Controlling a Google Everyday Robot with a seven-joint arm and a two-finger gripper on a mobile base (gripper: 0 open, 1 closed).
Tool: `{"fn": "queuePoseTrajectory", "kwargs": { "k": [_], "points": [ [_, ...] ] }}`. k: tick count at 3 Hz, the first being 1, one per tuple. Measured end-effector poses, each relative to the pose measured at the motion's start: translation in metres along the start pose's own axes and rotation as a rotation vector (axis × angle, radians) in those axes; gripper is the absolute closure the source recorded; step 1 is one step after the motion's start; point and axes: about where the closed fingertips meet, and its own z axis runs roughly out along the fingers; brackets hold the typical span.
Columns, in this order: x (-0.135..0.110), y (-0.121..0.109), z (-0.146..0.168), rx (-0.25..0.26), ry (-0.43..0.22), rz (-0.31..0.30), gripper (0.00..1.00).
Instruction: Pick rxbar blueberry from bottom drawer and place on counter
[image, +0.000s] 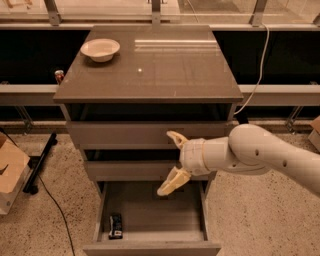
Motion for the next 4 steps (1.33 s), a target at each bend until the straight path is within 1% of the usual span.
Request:
{"fn": "queuePoseTrajectory", "kwargs": {
  "k": [1, 2, 3, 4],
  "points": [
    [0.035, 0.008, 0.04, 0.001, -0.06, 0.081, 0.0],
    [0.05, 0.015, 0.053, -0.012, -0.076, 0.116, 0.0],
    [0.057, 0.017, 0.065, -0.012, -0.078, 0.125, 0.0],
    [0.076, 0.026, 0.096, -0.024, -0.1, 0.149, 0.0]
  ]
}}
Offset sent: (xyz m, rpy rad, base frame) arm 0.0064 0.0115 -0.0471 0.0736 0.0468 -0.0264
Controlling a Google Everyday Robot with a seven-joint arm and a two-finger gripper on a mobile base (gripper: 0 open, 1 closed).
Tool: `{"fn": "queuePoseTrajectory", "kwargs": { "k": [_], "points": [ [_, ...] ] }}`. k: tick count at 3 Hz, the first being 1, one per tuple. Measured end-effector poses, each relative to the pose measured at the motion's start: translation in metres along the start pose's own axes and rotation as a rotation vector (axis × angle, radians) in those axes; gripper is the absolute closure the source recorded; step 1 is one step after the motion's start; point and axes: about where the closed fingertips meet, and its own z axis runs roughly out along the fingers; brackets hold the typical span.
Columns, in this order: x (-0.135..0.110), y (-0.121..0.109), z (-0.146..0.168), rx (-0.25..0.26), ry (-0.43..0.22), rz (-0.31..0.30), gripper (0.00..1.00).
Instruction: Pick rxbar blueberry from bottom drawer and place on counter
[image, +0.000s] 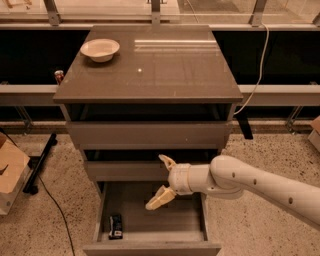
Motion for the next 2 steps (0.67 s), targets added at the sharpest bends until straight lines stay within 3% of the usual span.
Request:
{"fn": "queuePoseTrajectory", "kwargs": {
  "k": [2],
  "points": [
    [0.055, 0.013, 0.063, -0.018, -0.064, 0.024, 0.0]
  ]
}}
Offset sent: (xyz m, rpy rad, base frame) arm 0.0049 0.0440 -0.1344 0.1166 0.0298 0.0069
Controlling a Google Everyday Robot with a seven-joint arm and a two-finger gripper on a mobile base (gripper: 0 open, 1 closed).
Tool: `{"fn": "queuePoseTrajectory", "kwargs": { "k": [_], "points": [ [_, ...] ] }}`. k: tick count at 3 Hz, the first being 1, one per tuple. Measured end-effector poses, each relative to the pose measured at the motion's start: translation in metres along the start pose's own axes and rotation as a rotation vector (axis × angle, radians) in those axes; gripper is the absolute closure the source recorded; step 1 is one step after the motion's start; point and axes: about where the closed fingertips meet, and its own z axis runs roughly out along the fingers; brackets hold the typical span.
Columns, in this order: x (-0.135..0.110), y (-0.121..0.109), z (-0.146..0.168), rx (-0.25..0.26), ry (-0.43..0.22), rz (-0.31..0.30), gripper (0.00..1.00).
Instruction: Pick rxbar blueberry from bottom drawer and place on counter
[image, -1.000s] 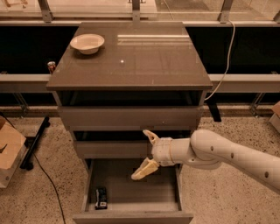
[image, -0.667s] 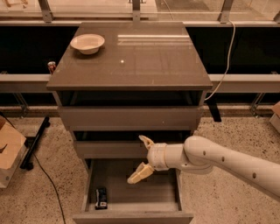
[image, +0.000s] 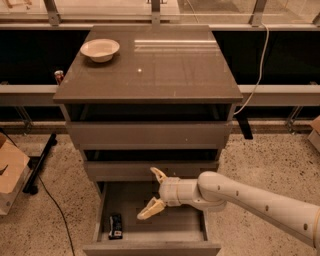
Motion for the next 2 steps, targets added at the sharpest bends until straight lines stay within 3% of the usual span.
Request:
{"fn": "queuePoseTrajectory", "kwargs": {
  "k": [1, 2],
  "points": [
    [0.034, 0.002, 0.024, 0.001, -0.055, 0.013, 0.0],
    [0.07, -0.01, 0.042, 0.062, -0.161, 0.105, 0.0]
  ]
}}
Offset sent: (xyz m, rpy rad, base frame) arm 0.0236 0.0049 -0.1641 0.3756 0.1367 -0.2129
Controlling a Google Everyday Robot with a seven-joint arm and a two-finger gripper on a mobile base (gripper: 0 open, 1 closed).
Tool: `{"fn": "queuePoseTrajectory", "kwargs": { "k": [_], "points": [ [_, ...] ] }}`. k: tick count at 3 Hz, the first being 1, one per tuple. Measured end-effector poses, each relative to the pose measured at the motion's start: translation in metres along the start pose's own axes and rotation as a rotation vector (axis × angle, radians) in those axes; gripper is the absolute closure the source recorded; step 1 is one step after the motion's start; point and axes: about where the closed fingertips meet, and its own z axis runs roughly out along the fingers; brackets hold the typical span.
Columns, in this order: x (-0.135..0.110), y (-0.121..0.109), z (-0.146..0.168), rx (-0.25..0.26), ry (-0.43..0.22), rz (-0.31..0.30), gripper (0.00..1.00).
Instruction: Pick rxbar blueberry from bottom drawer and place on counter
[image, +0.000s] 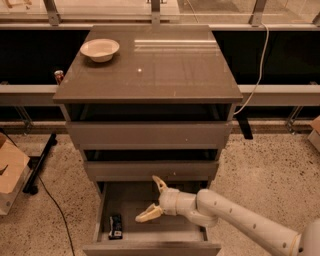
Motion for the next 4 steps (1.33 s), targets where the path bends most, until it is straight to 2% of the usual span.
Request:
{"fn": "queuePoseTrajectory", "kwargs": {
  "k": [1, 2, 3, 4],
  "points": [
    [0.034, 0.014, 0.018, -0.002, -0.015, 0.068, 0.0],
    [0.035, 0.003, 0.031, 0.023, 0.022, 0.041, 0.0],
    [0.056, -0.005, 0.055, 0.001, 0.052, 0.039, 0.0],
    [0.084, -0.01, 0.084, -0.046, 0.092, 0.046, 0.0]
  ]
}}
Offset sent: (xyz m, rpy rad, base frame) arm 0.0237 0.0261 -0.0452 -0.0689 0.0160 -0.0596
